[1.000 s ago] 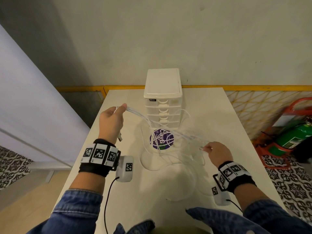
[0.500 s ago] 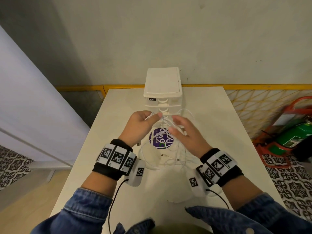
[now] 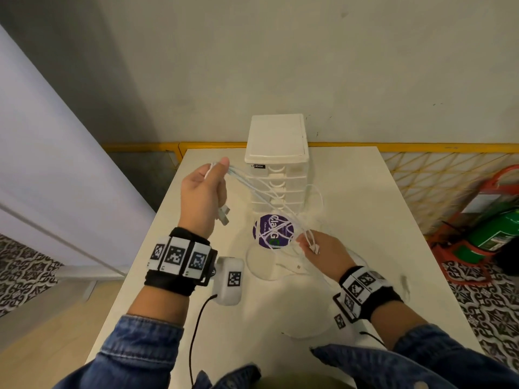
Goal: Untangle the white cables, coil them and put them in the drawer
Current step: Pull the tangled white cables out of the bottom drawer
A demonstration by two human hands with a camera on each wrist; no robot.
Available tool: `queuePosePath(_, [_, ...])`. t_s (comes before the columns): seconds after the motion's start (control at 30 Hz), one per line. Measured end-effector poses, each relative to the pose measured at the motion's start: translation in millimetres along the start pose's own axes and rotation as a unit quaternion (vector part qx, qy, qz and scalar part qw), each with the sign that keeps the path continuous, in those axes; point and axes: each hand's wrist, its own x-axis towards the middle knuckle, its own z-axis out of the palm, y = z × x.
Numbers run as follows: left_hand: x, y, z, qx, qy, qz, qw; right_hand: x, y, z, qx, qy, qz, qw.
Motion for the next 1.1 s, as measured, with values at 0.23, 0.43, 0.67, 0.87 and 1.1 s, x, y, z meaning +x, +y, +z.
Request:
queuePosePath(0.23, [-1, -1, 7, 0.041, -0.056, -0.011, 0.998, 3, -11, -22, 0.177, 0.010, 0.000, 0.984])
queuePosePath(0.43, [-5, -6, 29, 0.131, -0.132, -0.046, 0.982, 16, -64, -32, 0.175, 0.097, -0.125, 0.972])
queuePosePath(0.67, [-1, -6, 17, 0.141, -0.155, -0.070, 0.975, 16, -80, -43, 0.239, -0.029, -0.089, 0.967])
queuePosePath(0.87, [-4, -26, -4, 0.181, -0.211, -0.142, 0.950, 18, -85, -66, 0.241, 0.010, -0.101, 0.965])
queuePosePath(1.1, [-10, -21, 25, -0.160, -0.368, -0.245, 0.883, 35, -77, -53, 0.219, 0.112, -0.138, 0.960])
